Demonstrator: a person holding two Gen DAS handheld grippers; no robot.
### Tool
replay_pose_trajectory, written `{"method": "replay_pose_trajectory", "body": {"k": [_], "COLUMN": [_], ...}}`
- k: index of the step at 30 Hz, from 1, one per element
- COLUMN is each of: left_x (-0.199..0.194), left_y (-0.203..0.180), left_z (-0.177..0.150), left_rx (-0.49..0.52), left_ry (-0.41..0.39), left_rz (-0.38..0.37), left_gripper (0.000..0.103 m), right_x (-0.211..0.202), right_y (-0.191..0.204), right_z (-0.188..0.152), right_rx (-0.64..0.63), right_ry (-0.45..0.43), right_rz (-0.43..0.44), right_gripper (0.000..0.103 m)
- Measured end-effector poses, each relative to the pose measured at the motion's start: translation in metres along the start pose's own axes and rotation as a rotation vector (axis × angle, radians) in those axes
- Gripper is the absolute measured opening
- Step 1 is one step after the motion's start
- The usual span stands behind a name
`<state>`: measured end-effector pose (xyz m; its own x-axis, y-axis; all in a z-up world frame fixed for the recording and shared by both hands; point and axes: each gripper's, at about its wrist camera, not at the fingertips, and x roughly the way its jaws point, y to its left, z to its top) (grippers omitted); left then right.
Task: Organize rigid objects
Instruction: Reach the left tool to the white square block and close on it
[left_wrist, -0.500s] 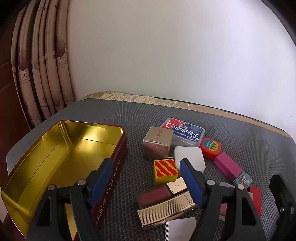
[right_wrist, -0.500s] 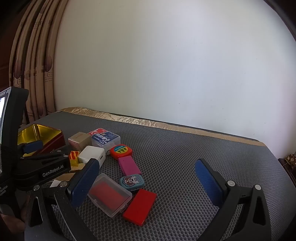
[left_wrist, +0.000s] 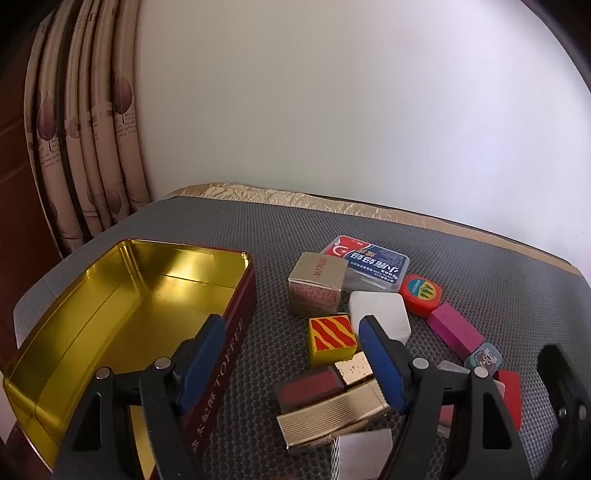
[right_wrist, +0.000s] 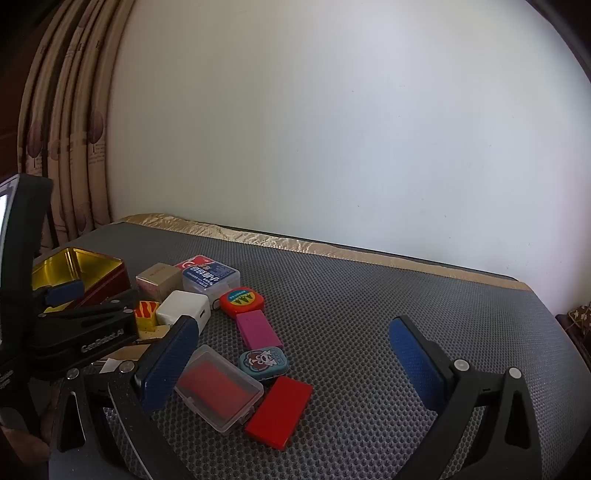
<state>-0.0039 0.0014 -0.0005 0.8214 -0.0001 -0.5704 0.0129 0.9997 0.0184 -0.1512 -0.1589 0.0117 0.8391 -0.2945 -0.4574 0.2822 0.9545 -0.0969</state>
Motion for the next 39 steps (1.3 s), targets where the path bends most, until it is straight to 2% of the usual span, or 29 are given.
{"method": "replay_pose_trajectory", "body": {"k": [3, 6, 9, 12, 17, 20, 23, 29, 39], "left_x": [-0.008, -0.017, -0.028, -0.037, -0.046, -0.044, -0.034, -0.029, -0.016], "left_y": [-0.004, -0.008, -0.002, 0.006, 0.008, 0.009, 0.008, -0.002, -0.021], "left_z": [-0.002, -0.006, -0.010, -0.017, -0.035, -0.038, -0.035, -0.022, -0.017], "left_rx": [0.036, 0.082, 0.062, 0.026, 0.048, 0.050, 0.040, 0.020, 0.046], "left_ry": [0.006, 0.038, 0.089, 0.167, 0.261, 0.286, 0.346, 0.383, 0.386], "left_rz": [-0.012, -0.034, -0.082, -0.163, -0.192, -0.204, -0.233, -0.282, -0.249], "left_gripper": [0.077, 0.077, 0.077, 0.077, 0.077, 0.077, 0.077, 0.077, 0.077], "right_x": [0.006, -0.001, -0.015, -0.015, -0.003, -0.003, -0.003, 0.001, 0.000], "right_y": [-0.008, -0.018, -0.033, -0.051, -0.082, -0.083, -0.081, -0.084, -0.086], "right_z": [-0.004, -0.008, -0.013, -0.019, -0.025, -0.025, -0.026, -0.026, -0.027], "right_rx": [0.036, 0.057, 0.037, 0.006, 0.125, 0.139, 0.128, 0.154, 0.156], "right_ry": [0.059, 0.082, 0.076, 0.088, 0.161, 0.167, 0.166, 0.185, 0.191], "right_rz": [0.047, 0.055, 0.036, -0.007, 0.009, 0.018, 0.024, 0.036, 0.031], "right_gripper": [0.103, 0.103, 0.103, 0.103, 0.103, 0.103, 0.103, 0.103, 0.103]}}
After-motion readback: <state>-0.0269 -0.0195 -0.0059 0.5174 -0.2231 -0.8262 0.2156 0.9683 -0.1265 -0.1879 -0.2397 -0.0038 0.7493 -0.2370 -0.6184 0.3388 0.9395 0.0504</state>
